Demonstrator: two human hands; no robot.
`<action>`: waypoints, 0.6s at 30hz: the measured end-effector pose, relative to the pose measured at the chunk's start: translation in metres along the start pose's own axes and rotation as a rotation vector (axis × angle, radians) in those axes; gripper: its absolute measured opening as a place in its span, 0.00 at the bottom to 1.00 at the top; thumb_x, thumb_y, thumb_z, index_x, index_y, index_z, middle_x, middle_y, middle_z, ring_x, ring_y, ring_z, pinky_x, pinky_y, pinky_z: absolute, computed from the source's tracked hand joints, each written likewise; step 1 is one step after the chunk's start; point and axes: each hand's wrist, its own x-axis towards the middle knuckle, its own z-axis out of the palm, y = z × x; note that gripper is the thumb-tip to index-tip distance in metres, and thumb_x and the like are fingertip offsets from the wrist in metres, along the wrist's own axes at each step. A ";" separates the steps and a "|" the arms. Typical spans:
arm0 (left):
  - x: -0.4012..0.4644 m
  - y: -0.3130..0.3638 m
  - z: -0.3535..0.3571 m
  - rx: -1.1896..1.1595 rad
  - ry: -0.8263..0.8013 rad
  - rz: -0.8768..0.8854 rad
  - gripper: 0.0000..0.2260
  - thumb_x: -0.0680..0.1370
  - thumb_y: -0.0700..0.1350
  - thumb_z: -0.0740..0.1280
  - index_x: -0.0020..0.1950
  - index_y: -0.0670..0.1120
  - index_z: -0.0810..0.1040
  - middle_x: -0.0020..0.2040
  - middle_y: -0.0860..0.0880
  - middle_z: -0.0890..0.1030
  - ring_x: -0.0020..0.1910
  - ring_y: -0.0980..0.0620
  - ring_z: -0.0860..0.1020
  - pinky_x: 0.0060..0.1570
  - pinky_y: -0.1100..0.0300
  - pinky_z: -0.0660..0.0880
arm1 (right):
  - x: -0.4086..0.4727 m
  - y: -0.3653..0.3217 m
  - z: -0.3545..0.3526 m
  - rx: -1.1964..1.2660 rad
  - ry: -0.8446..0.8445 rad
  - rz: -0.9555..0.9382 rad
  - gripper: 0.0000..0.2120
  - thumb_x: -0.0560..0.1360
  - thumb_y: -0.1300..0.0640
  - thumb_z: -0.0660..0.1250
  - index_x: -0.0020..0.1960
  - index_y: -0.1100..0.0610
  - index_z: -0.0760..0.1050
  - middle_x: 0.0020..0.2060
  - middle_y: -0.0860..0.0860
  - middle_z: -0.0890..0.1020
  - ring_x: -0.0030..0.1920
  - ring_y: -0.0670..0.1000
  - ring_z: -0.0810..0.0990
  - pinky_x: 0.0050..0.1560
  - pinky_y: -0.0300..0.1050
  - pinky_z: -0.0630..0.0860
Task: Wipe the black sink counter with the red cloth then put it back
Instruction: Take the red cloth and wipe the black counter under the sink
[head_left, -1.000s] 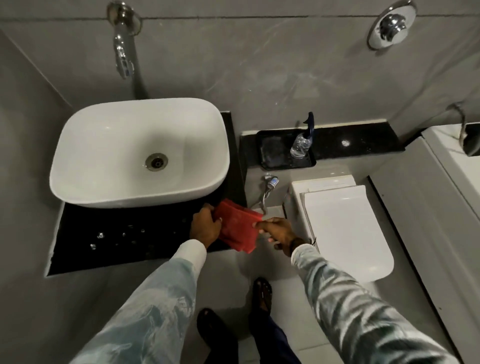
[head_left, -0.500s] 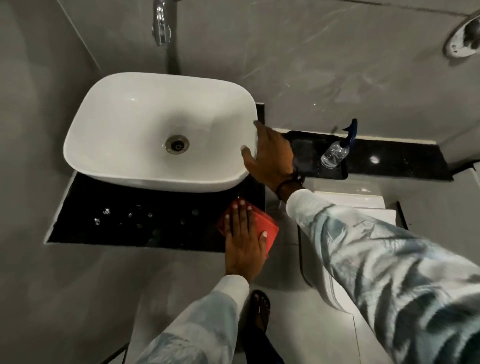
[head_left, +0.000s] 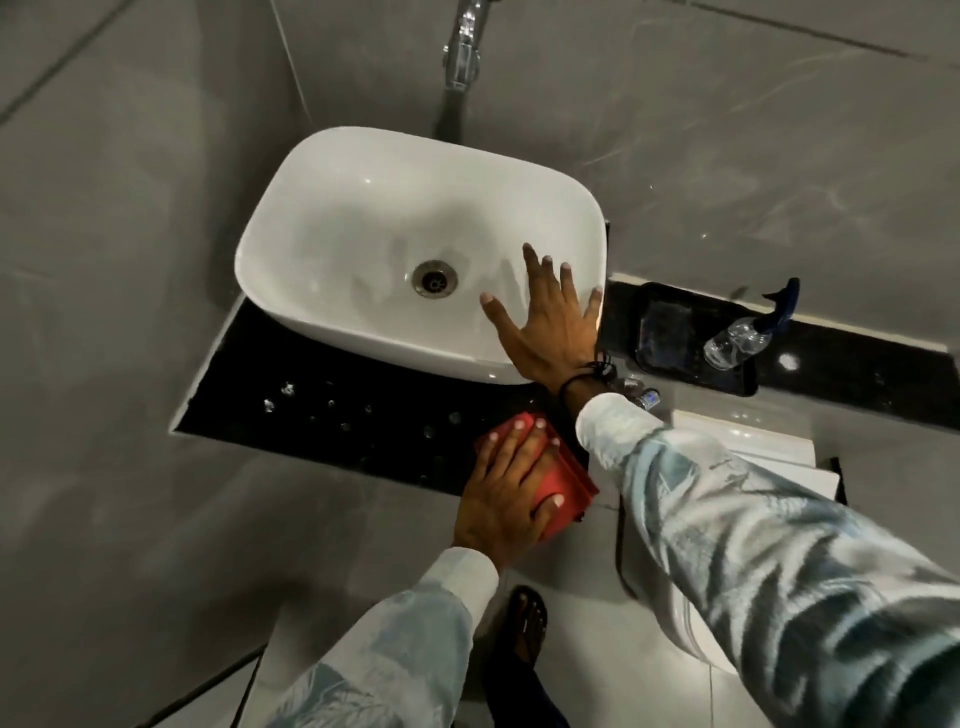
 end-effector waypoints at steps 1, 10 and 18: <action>-0.003 -0.010 -0.002 0.010 -0.003 0.006 0.31 0.81 0.62 0.52 0.82 0.52 0.52 0.84 0.49 0.54 0.84 0.47 0.49 0.80 0.42 0.53 | -0.001 -0.002 0.001 -0.001 -0.014 0.007 0.42 0.77 0.24 0.48 0.86 0.41 0.44 0.86 0.51 0.54 0.87 0.56 0.49 0.82 0.69 0.39; -0.032 -0.119 -0.045 0.063 -0.014 -0.333 0.36 0.79 0.61 0.56 0.83 0.49 0.48 0.84 0.41 0.50 0.83 0.38 0.49 0.80 0.37 0.49 | 0.003 -0.009 0.005 -0.009 -0.055 0.034 0.40 0.78 0.25 0.46 0.85 0.40 0.44 0.86 0.51 0.56 0.86 0.56 0.51 0.84 0.66 0.42; -0.023 -0.083 -0.040 0.008 -0.048 0.144 0.32 0.79 0.61 0.57 0.81 0.51 0.58 0.83 0.48 0.57 0.83 0.43 0.53 0.81 0.42 0.52 | 0.008 0.001 0.013 -0.034 -0.033 0.042 0.42 0.76 0.24 0.48 0.85 0.41 0.47 0.84 0.51 0.60 0.85 0.56 0.57 0.83 0.67 0.49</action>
